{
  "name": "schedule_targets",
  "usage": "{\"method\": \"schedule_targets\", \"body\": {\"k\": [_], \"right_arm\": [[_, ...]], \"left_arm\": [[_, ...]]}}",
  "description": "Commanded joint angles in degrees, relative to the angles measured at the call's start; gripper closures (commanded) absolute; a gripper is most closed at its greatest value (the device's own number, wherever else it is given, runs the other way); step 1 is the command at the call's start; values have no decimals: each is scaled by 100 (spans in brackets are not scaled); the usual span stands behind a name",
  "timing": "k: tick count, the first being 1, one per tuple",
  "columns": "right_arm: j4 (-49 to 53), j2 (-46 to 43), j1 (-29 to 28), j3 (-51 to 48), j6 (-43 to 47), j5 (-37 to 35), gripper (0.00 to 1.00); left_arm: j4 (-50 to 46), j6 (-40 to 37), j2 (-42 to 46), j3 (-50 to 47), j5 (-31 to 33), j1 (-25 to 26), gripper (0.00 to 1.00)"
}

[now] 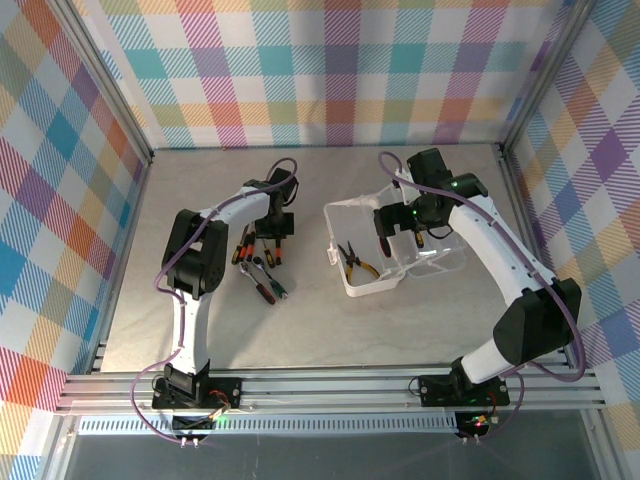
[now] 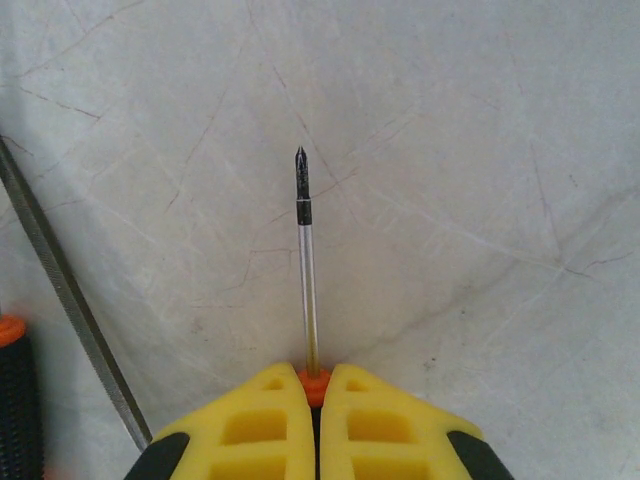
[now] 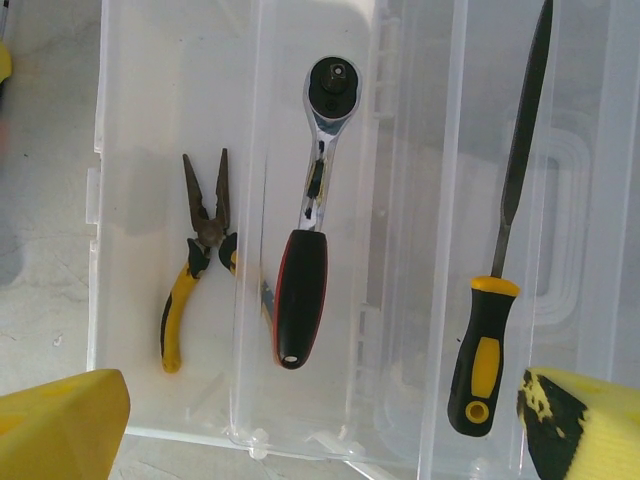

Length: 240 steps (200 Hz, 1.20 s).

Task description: Pack the tool kit

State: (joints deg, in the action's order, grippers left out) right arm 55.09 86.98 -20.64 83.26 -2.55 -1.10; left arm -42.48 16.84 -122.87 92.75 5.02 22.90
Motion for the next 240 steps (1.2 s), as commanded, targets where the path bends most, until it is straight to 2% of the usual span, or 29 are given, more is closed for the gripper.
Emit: {"method": "schedule_targets", "body": {"k": [1, 39, 68, 96, 113, 137, 174, 240], "right_arm": [[-57, -41, -16, 20, -44, 174, 1], [-175, -147, -23, 7, -38, 486, 1], [-568, -387, -47, -123, -77, 1131, 1], [-1269, -704, -172, -435, -263, 1618, 1], [-1616, -744, -252, -555, -430, 1863, 6], [-2159, -646, -462, -683, -673, 2114, 14], [-2647, -149, -773, -572, -896, 2073, 21], [-2952, 652, -941, -60, -1091, 2131, 31]], "left_arm": [[105, -49, -32, -251, -568, 57, 100], [287, -122, 647, -414, -1168, 57, 100], [499, -57, 1318, -415, -1796, 57, 100], [1083, 284, 1736, -366, -3067, 29, 100], [1581, 624, 1861, -366, -3764, 31, 100], [2423, 1159, 1970, -497, -4356, 40, 100], [3557, 1826, 2096, -735, -4853, 90, 100], [3859, 2003, 2257, -846, -4968, 204, 100]]}}
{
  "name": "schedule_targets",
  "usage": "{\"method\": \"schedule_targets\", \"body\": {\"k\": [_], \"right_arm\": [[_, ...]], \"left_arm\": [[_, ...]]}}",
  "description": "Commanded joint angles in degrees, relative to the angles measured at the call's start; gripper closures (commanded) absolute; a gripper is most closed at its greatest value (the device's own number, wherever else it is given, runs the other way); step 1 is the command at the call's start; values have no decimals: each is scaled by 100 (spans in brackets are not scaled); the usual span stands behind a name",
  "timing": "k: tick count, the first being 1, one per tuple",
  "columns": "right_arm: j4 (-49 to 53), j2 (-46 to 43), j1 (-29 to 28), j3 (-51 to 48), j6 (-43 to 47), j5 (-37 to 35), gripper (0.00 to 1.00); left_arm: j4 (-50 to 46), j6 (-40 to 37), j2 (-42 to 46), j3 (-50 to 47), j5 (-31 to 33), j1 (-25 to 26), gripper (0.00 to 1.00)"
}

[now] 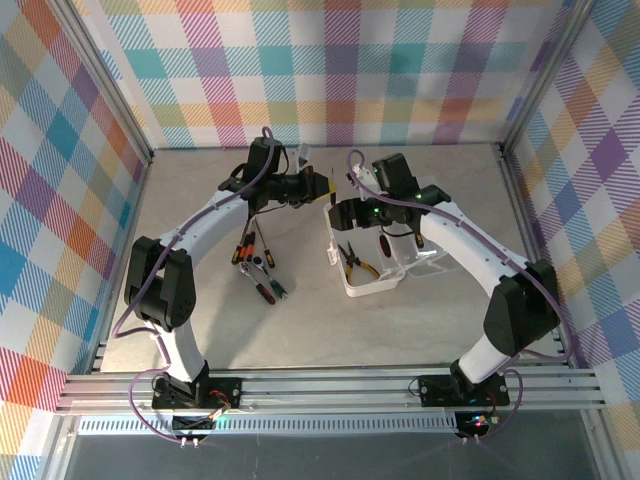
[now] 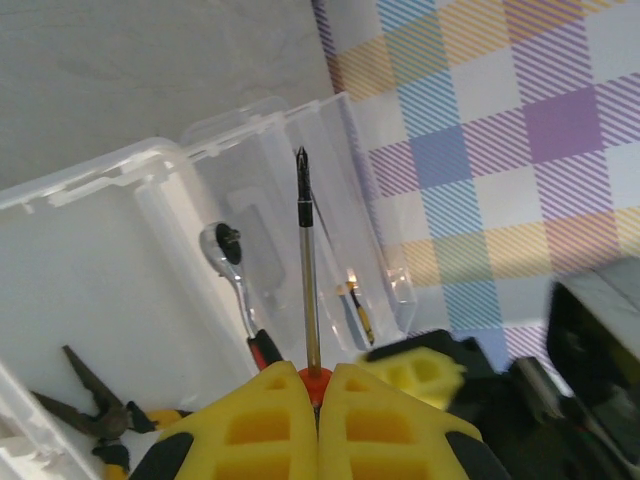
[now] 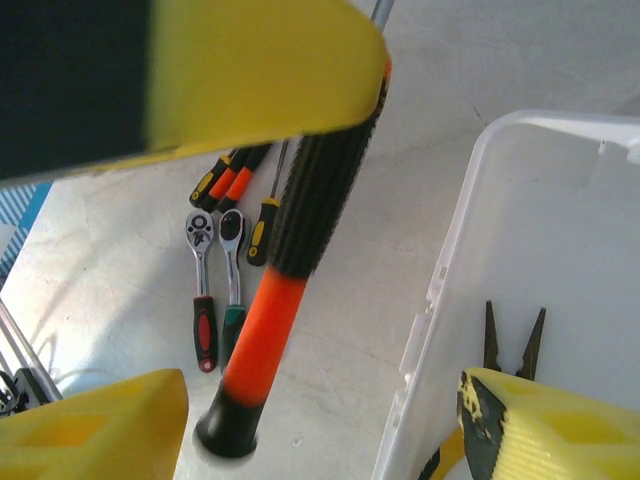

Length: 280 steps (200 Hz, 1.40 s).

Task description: Pack the tool kit

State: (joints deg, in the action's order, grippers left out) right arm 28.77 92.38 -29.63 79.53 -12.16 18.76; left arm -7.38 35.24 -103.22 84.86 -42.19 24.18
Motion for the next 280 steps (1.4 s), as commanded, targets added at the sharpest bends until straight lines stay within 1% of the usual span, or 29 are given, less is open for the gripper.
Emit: {"method": "schedule_targets", "body": {"k": [1, 20, 37, 47, 51, 62, 71, 79, 97, 103, 117, 138, 145, 155, 161, 166, 172, 184, 203, 209, 216, 227, 233, 245, 256, 280], "right_arm": [[-325, 122, -43, 320, -138, 145, 31], [-443, 196, -43, 365, -218, 118, 37], [-539, 253, -43, 380, -314, 91, 47], [-564, 296, -43, 404, -354, 97, 52], [-562, 327, -43, 422, -375, 109, 55], [-580, 358, -51, 449, -406, 133, 60], [-584, 373, -52, 469, -429, 145, 67], [-592, 382, -52, 478, -444, 152, 72], [-555, 372, -52, 494, -445, 134, 85], [-536, 360, -52, 508, -445, 115, 92], [-482, 304, -50, 509, -425, 63, 100], [-237, 190, -44, 542, -296, -130, 100], [-92, 135, -23, 570, -226, -243, 100], [149, 52, 37, 602, -107, -403, 100], [328, -7, 98, 624, -26, -531, 100], [493, -68, 169, 639, 42, -640, 100], [700, -114, 260, 656, 129, -790, 100], [1096, -259, 475, 644, 323, -1136, 100], [1656, -476, 908, 558, 677, -1709, 100], [1831, -509, 1060, 540, 814, -1881, 100], [2070, -494, 1233, 557, 962, -2173, 100], [2489, -389, 1489, 652, 1001, -2881, 100], [2623, -335, 1623, 677, 1041, -3128, 100], [2781, -260, 1857, 710, 1095, -3406, 100], [2846, -232, 2017, 715, 1132, -3503, 100], [2918, -122, 2127, 726, 1225, -3807, 100]], "left_arm": [[350, 160, 288, -57, -251, 77, 100], [377, 164, 304, -85, -288, 94, 100], [439, 177, 296, -126, -316, 112, 100], [463, 198, 293, -141, -319, 121, 100], [493, 208, 285, -155, -324, 121, 100], [539, 244, 278, -185, -330, 130, 100], [564, 252, 276, -202, -340, 130, 100], [570, 255, 282, -213, -341, 130, 100], [585, 250, 284, -208, -337, 130, 100], [575, 246, 279, -207, -340, 130, 100], [564, 237, 268, -189, -337, 130, 100], [392, 99, 264, -115, -304, 109, 100], [223, -9, 261, -66, -236, 89, 90], [-118, -242, 284, 13, -104, 18, 70], [-378, -421, 322, 56, 14, -35, 56], [-625, -589, 359, 93, 178, -93, 46], [-1043, -826, 420, 138, 430, -169, 35], [-1758, -1287, 549, 235, 1054, -330, 19], [-2653, -1908, 720, 314, 2259, -572, 1], [-2896, -2061, 749, 319, 2764, -634, 0], [-3132, -2201, 761, 308, 3148, -704, 0], [-3391, -2329, 744, 251, 3604, -811, 0], [-3496, -2372, 728, 210, 3778, -871, 0], [-3639, -2406, 716, 82, 4067, -961, 0], [-3706, -2432, 731, -67, 4244, -1016, 0], [-3775, -2442, 760, -343, 4412, -1095, 0]]}}
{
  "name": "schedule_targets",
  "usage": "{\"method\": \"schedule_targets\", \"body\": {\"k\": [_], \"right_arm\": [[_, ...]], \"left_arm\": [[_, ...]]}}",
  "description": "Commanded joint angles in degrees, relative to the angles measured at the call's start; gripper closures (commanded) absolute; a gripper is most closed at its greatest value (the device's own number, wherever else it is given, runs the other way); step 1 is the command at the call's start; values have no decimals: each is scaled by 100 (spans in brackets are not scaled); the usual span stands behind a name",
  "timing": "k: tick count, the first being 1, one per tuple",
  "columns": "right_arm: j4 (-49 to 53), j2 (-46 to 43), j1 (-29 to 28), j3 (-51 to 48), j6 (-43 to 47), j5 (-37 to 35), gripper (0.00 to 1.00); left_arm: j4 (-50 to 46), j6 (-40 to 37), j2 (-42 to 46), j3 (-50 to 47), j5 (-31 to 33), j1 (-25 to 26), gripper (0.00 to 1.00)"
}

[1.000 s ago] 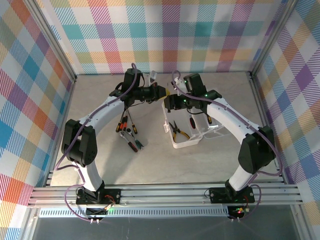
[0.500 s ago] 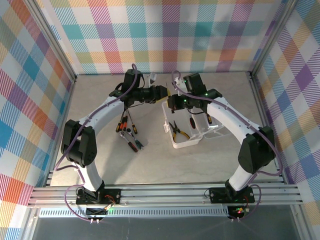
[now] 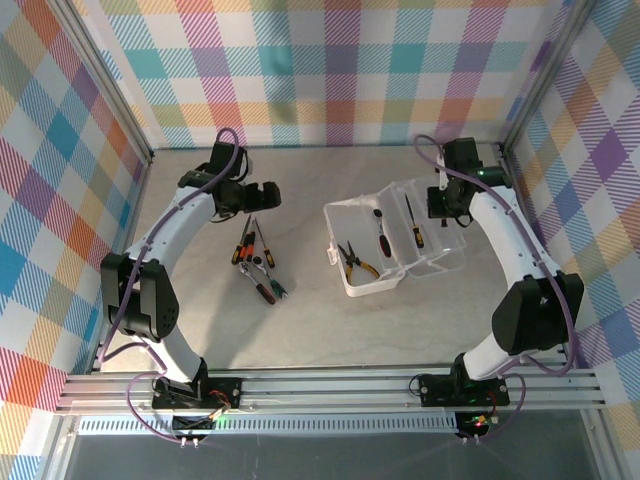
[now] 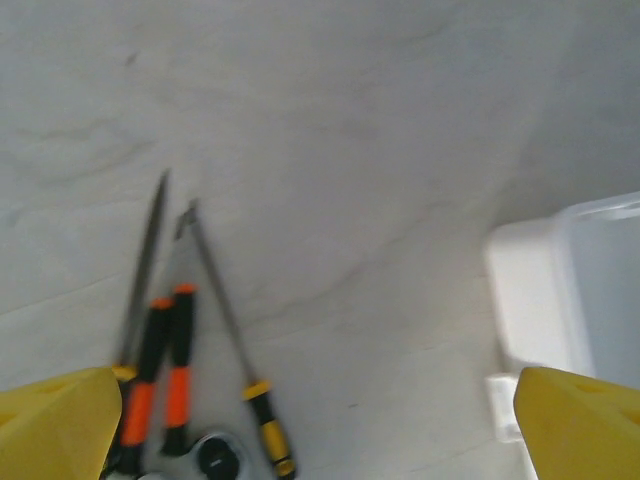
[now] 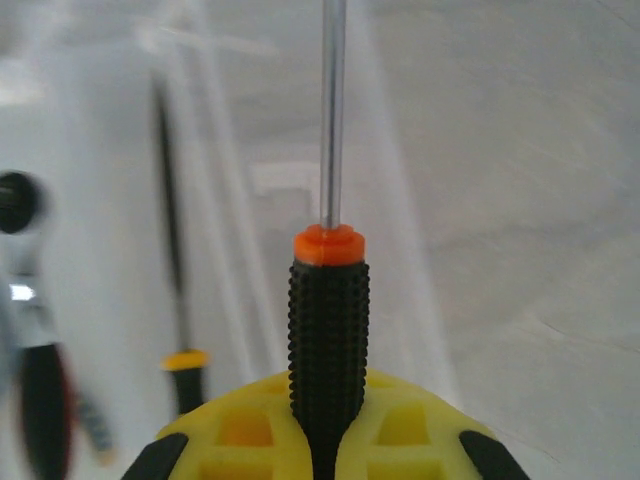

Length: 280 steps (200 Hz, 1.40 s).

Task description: Pack the tool kit

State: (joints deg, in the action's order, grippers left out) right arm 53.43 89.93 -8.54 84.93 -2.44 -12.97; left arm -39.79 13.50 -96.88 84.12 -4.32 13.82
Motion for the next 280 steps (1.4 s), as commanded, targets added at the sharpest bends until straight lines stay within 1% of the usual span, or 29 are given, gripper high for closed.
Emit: {"method": "schedule_targets", "body": {"k": [1, 26, 81, 91, 135, 180, 254, 262, 269, 280], "right_arm": [[455, 127, 23, 184, 257, -644, 100], [467, 276, 19, 130, 261, -657, 100], [335, 474, -8, 41, 297, -275, 100], [319, 537, -19, 36, 291, -197, 98], [236, 730, -69, -19, 295, -127, 93], [243, 807, -78, -6, 295, -131, 79], [352, 566, -102, 78, 255, -188, 65], [372, 488, -128, 95, 244, -180, 61], [403, 424, -167, 131, 244, -173, 55], [431, 296, -237, 188, 235, -72, 40]], "left_arm": [[-536, -268, 130, -280, 633, -57, 0], [-539, -260, 111, -468, 643, -64, 0], [-443, -212, 16, -645, 471, -64, 0], [-425, -203, -8, -650, 435, -64, 0], [-402, -198, -50, -667, 405, -64, 0], [-389, -207, -53, -695, 381, -62, 0], [-459, -225, -81, -651, 405, -64, 0], [-473, -233, -88, -642, 414, -64, 0], [-477, -242, -101, -642, 406, -64, 0], [-477, -247, -130, -641, 405, -64, 0]]}}
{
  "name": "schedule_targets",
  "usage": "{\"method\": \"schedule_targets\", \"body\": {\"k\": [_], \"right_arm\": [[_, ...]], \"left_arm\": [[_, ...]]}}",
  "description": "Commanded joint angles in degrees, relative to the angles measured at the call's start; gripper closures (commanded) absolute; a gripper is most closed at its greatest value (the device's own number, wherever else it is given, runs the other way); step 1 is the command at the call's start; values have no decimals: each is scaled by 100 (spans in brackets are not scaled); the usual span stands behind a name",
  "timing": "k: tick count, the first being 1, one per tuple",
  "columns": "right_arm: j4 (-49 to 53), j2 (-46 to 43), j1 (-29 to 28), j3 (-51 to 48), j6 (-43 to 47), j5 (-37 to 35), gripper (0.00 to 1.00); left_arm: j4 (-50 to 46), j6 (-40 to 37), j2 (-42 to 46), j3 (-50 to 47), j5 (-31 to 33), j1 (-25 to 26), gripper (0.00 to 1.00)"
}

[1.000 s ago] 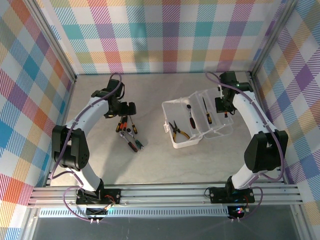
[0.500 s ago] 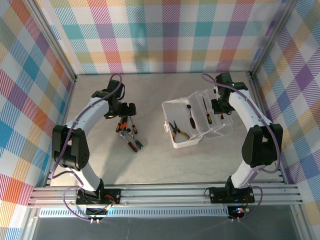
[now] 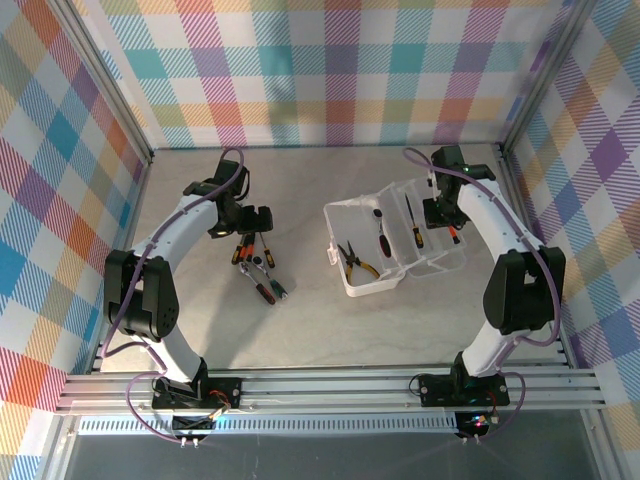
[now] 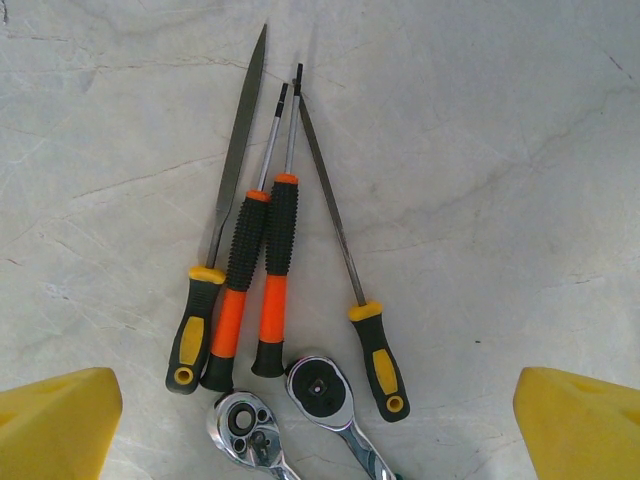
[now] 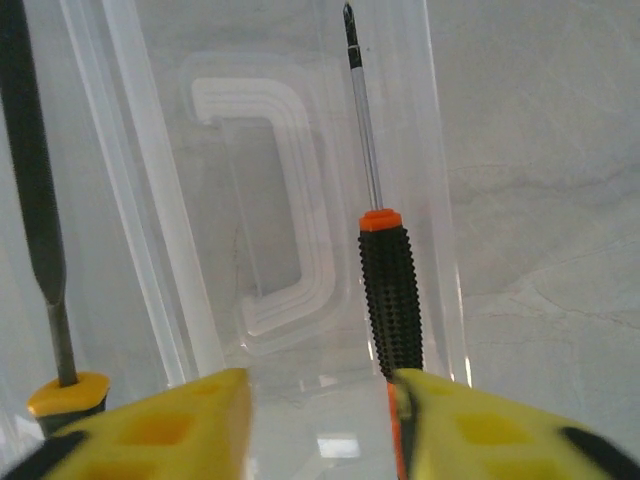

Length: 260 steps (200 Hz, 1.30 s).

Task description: Pack the tool kit

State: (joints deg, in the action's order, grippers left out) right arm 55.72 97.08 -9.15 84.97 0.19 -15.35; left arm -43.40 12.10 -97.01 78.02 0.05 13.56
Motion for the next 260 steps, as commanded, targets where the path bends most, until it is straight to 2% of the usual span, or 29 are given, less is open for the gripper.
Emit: {"method": "schedule_targets", "body": {"k": [1, 16, 27, 56, 104, 136, 173, 222, 260], "right_arm": [[202, -431, -184, 185, -27, 174, 39], [149, -651, -342, 234, -10, 369, 12], [76, -810, -464, 233, -16, 585, 0], [-150, -1040, -711, 191, -96, 1139, 1], [-286, -899, -1008, 62, -99, 1337, 1], [-342, -808, -1036, -13, -104, 1377, 1], [-413, -812, -1042, -137, -115, 1454, 1], [-440, -865, -1039, -242, -124, 1457, 1], [-413, -932, -1045, -256, -115, 1421, 1]], "left_arm": [[-121, -105, -116, -32, -27, -38, 0], [-149, -98, -199, -19, 41, -38, 0], [-193, -85, -276, -15, 98, -33, 0], [-184, 40, -380, -167, 107, -38, 0], [600, 945, 8, -1296, 96, -38, 2], [1025, 1535, 454, -2041, 65, -46, 11], [1274, 1786, 726, -2467, 39, -116, 19], [1764, 1838, 387, -2693, -345, -444, 37], [1961, 1813, 124, -2598, -505, -493, 48]]}}
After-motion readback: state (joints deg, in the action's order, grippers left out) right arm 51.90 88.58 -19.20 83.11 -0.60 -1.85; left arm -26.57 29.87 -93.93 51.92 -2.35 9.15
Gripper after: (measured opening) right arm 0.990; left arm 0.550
